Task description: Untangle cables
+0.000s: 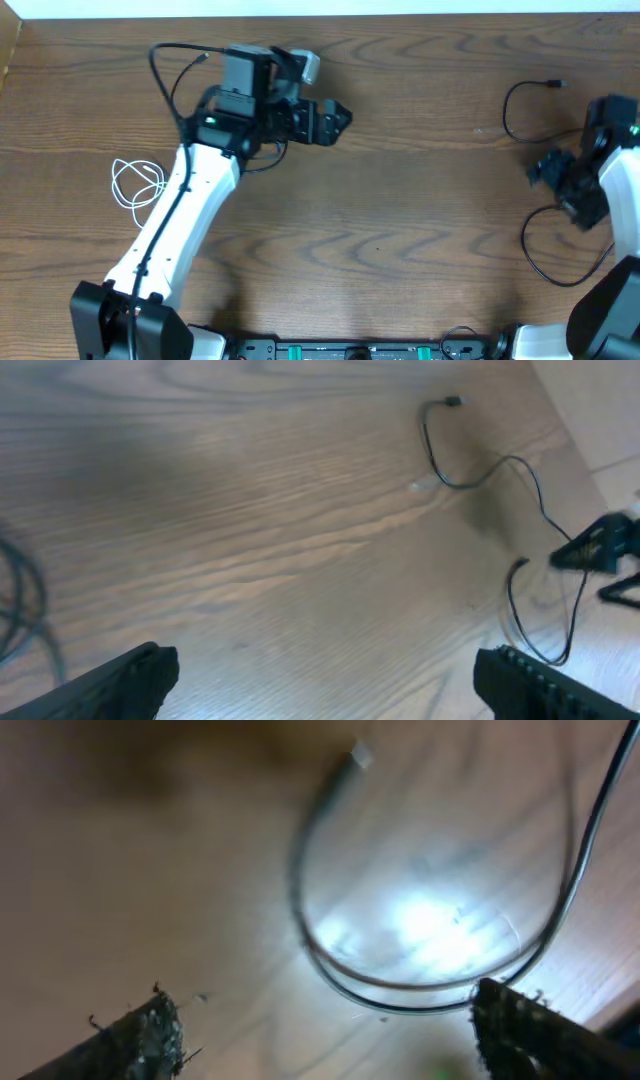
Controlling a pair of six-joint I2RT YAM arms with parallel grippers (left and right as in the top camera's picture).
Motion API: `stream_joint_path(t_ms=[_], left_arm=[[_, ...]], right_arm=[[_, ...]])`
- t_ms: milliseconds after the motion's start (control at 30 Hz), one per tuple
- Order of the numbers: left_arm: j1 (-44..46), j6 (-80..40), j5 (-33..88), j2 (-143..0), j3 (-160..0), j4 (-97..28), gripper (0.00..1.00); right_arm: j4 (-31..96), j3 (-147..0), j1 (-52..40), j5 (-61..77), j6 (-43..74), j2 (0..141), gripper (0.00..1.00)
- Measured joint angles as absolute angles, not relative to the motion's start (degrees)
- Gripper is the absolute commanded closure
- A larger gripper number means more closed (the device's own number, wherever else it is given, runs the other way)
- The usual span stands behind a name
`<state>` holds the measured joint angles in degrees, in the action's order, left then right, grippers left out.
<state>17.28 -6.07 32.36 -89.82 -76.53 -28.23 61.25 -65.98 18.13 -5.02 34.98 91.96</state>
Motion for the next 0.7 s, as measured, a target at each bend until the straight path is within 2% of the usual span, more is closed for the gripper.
stream_joint_path(t_ms=[67,167,233,333,367,467,600,700], left_arm=[[18.15,-6.07,31.24,-89.82,-76.53,-28.53,0.01],[18.59,-6.20,30.15,-89.82,-76.53,-28.71,0.01],[18.59,-6.20,29.63,-89.82,-76.53,-28.77,0.01],[18.59,-6.20,29.32,-89.82,-76.53,-29.36,0.01],[18.61,-6.20,29.23,-89.82,-76.53,-29.43,0.01],[18.61,-6.20,29.15,-89.82,-76.53,-29.50,0.01],[18.61,-6.20,28.97,-89.82,-76.53,-29.56,0.01],[18.61,-6.20,28.95,-89.82,-76.53,-29.56,0.01]], right_arm=[[59.46,-61.93,18.31,-5.17,34.00,91.96,0.20],[54.61,-57.36,18.24,-5.08,31.16,91.96,0.39],[50.59,-54.98,18.22,-4.99,29.41,91.96,0.46],[46.33,-51.53,18.09,-5.08,29.08,91.96,0.47],[44.05,-49.87,18.09,-4.99,29.02,91.96,0.51],[38.70,-45.60,18.09,-4.34,28.95,91.96,0.68],[30.98,-42.30,18.06,-3.84,28.86,90.24,0.99],[23.40,-39.79,18.09,-2.24,28.64,89.19,0.99]])
